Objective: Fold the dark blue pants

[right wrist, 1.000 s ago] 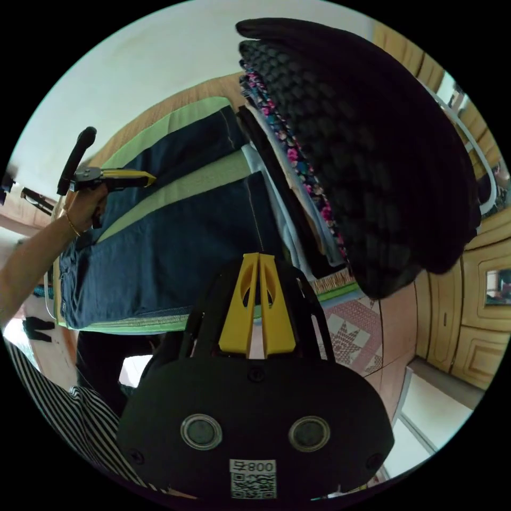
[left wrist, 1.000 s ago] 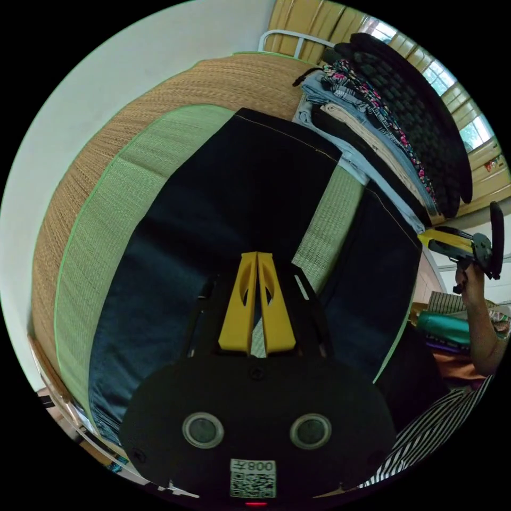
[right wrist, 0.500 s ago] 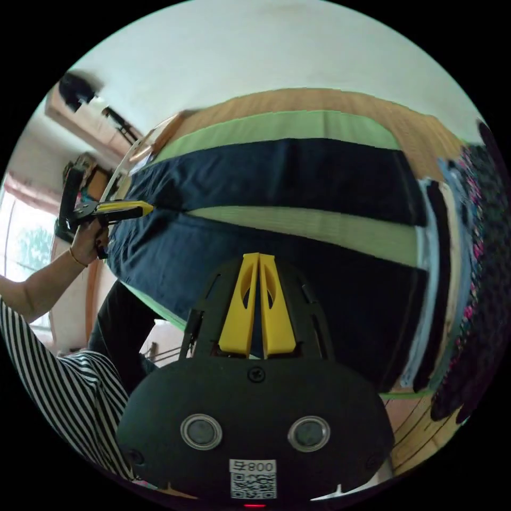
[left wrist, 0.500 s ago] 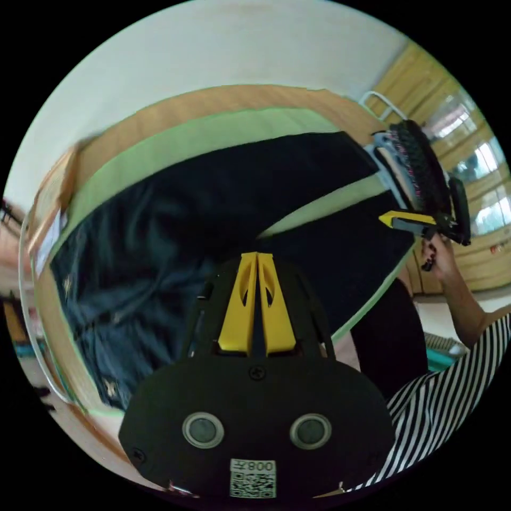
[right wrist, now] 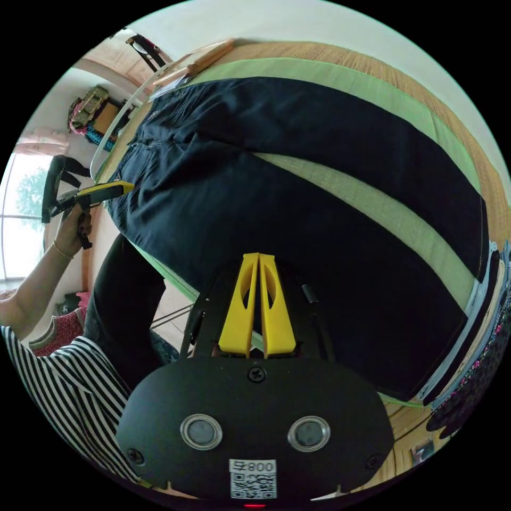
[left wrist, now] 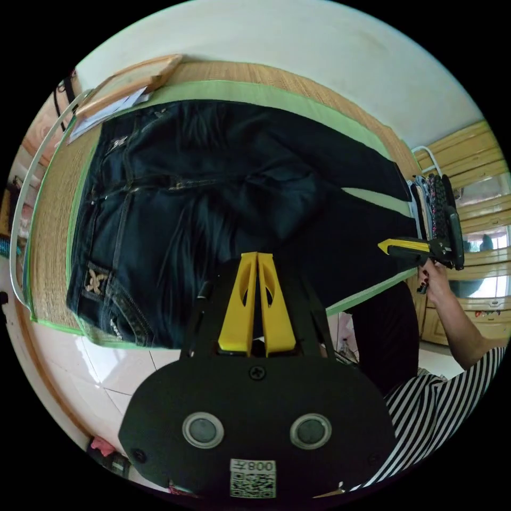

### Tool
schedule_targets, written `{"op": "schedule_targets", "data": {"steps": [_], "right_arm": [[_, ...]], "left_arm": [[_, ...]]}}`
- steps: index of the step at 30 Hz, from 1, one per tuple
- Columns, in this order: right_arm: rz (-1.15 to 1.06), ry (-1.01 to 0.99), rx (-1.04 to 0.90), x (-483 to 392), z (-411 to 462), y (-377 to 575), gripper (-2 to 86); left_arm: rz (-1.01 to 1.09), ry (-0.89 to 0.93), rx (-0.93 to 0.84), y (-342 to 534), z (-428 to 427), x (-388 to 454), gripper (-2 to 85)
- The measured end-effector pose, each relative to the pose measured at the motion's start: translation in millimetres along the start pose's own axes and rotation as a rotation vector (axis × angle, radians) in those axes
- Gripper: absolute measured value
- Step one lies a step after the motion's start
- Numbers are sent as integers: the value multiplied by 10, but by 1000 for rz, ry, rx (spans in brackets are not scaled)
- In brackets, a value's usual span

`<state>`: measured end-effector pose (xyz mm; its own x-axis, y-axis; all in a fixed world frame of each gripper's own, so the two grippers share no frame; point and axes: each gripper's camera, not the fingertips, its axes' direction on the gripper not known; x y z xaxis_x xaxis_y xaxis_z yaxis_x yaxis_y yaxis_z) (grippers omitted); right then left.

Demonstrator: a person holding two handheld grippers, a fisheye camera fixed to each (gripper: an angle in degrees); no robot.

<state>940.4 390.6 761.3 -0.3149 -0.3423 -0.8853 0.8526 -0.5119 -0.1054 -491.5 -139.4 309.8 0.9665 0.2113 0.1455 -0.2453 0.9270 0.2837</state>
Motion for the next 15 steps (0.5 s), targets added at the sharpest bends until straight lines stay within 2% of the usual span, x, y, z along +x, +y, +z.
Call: {"op": "schedule_targets", "data": {"steps": [6,9,15], "right_arm": [[-109,-10,-57,-518,806,58,1],[-141,25,-93,-662,1289,33,1],[-100,31,-110,-492,1900,19,1]], "left_arm": [[-105,5,50,413,-533,-922,2],[-124,15,-51,476,-578,-1322,1],[-107,95,110,536,-1210,-1870,1]]}}
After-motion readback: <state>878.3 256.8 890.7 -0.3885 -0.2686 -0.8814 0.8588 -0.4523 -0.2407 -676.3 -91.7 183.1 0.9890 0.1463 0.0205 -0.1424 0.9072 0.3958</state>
